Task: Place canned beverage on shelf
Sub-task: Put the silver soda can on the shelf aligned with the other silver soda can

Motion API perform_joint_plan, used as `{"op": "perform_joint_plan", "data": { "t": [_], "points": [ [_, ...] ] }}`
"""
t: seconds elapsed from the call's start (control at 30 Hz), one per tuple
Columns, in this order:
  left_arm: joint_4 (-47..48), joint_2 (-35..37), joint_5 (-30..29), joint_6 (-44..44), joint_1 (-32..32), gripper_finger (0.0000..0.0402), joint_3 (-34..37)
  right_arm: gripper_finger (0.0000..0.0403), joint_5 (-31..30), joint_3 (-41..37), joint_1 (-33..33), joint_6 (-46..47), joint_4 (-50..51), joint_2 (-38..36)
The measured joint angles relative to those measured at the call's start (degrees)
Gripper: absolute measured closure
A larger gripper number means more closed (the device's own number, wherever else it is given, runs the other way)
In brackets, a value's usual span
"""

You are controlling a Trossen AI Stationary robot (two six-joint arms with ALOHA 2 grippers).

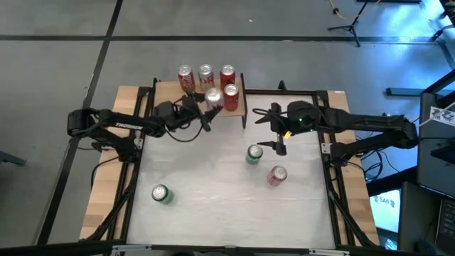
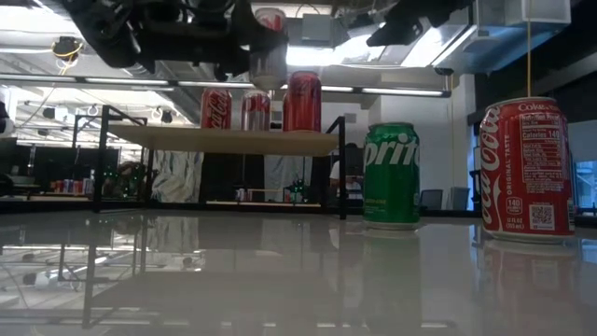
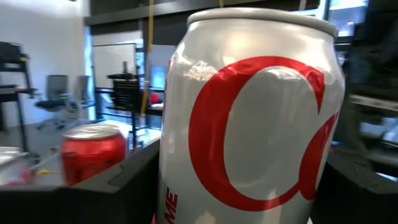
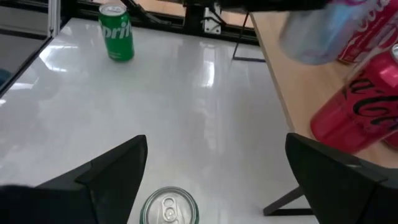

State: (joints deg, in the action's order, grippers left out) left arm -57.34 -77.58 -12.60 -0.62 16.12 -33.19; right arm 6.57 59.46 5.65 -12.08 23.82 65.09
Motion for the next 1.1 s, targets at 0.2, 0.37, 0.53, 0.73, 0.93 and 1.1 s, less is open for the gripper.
{"op": "perform_joint_plan", "data": {
  "t": [0.2,0.37,0.53,0.73,0.93,1.1],
  "points": [
    [1.89,0.04,3.69,0.03,5.34,0.0110,0.00,0.0026,0.00,-0.02,0.00,-0.11,0.10,0.02],
    [6.17,0.08,7.06,2.51,9.44,0.0110,0.00,0.0026,0.02,-0.02,0.00,-0.13,0.01,0.03],
    [7.76,0.04,7.77,3.07,11.02,0.0110,0.00,0.0026,0.00,-0.01,0.00,-0.15,-0.03,0.03],
    [9.07,-0.09,7.76,3.06,11.26,0.0110,0.02,0.0026,0.02,-0.02,0.00,-0.16,-0.03,0.03],
    [9.08,-1.31,7.11,3.06,11.28,0.0110,0.02,0.0026,0.04,-0.02,0.00,-0.17,-0.06,0.05],
    [7.38,-4.02,6.14,3.06,11.30,0.0110,0.02,0.0026,0.04,-0.02,0.00,-0.17,-0.21,0.05]
  ]
}}
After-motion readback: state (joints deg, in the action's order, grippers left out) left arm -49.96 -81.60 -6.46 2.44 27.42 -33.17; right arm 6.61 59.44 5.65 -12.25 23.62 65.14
